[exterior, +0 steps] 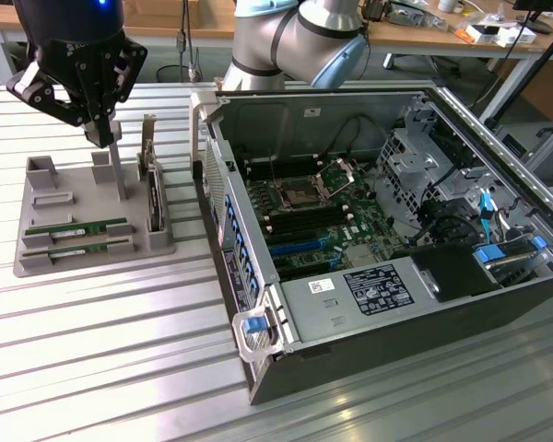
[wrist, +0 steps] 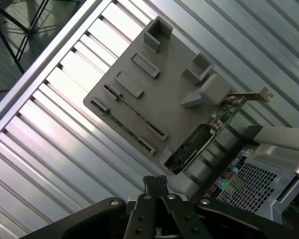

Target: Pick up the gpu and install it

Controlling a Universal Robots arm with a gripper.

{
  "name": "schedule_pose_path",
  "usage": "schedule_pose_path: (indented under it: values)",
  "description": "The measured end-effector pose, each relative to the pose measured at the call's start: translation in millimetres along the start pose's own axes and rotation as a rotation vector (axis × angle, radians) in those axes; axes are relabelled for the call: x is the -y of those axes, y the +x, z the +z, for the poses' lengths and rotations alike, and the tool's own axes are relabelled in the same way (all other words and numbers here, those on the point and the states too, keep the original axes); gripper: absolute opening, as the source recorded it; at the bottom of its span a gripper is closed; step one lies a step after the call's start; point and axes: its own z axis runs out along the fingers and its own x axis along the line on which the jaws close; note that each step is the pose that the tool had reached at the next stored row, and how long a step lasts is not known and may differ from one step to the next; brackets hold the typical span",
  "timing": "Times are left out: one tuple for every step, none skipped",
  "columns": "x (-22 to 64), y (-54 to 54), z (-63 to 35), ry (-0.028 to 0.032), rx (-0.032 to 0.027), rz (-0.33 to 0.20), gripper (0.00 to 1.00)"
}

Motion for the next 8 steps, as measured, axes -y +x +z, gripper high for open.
schedule_pose_path:
  values:
    - [0.0,0.0,0.0,-0.0001,-0.0002,-0.004,0.1]
    - [0.0,0.0,0.0,-0.0002,-0.0004,-0.009,0.1]
    - [0.0,0.0,0.0,-0.0003,-0.0005,-0.012,0.1]
    - [0.0,0.0,0.0,-0.0005,-0.0009,-0.021,0.1]
    - [0.0,0.0,0.0,-0.0007,-0.0012,-0.028,0.1]
    - [0.0,0.0,0.0,-0.0009,-0.0016,-0.036,0.1]
    - [0.0,0.0,0.0,-0.001,-0.0018,-0.041,0.1]
    - [0.0,0.0,0.0,-0.0011,-0.002,-0.045,0.1]
